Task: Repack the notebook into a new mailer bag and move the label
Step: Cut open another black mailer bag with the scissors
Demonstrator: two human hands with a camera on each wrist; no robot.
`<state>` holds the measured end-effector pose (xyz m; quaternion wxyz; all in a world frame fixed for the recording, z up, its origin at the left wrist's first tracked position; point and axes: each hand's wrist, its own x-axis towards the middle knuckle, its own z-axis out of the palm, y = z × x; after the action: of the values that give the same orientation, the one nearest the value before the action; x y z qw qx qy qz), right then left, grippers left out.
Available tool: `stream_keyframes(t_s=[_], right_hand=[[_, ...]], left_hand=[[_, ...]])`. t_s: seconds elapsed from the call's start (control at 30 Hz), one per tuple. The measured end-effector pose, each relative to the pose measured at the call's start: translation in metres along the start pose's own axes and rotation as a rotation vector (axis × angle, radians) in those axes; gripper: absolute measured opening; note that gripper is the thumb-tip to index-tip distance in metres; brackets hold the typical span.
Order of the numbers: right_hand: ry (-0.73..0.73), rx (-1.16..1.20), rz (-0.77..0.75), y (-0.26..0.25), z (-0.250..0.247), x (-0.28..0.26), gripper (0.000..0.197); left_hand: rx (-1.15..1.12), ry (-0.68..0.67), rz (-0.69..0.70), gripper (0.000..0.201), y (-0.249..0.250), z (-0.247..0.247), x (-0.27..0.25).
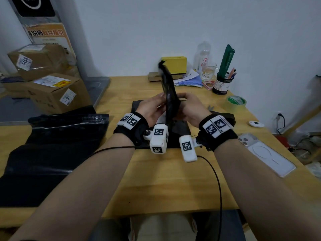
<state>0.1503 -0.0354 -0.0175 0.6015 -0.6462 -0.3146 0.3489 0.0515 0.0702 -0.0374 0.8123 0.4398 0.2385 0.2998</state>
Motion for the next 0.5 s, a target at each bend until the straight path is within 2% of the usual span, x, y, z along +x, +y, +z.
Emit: stream_keyframes(t_s=[0.07, 0.13, 0.2, 0.23, 0.33, 0.43, 0.5], right_hand=[[-0.037, -0.047, 0.017, 0.003, 0.005, -0.002, 0.017], [-0.031, -0.104, 0.038, 0.003, 0.01, -0.006, 0.003], [0.023, -0.165, 0.043, 0.005, 0.012, -0.003, 0.013], [0.048, -0.187, 0.034, 0.006, 0.013, -0.002, 0.015], [0.095, -0.218, 0.017, 0.009, 0.015, 0.003, 0.016], [0.1, -0.16, 0.031, 0.01, 0.011, 0.003, 0.018], [0.12, -0.098, 0.04, 0.009, 0.006, 0.003, 0.018]], left_hand=[[-0.001, -0.056, -0.112, 0.037, 0.004, -0.005, -0.006], [0.03, -0.172, -0.213, 0.032, 0.008, -0.007, -0.01], [0.047, -0.248, -0.238, 0.037, 0.009, -0.007, -0.014], [0.054, -0.255, -0.236, 0.033, 0.01, -0.006, -0.015], [0.039, -0.218, -0.23, 0.025, 0.015, -0.007, -0.017], [0.053, -0.122, -0.256, 0.014, 0.019, -0.01, -0.02], [0.101, -0.028, -0.226, 0.013, 0.019, -0.014, -0.019]])
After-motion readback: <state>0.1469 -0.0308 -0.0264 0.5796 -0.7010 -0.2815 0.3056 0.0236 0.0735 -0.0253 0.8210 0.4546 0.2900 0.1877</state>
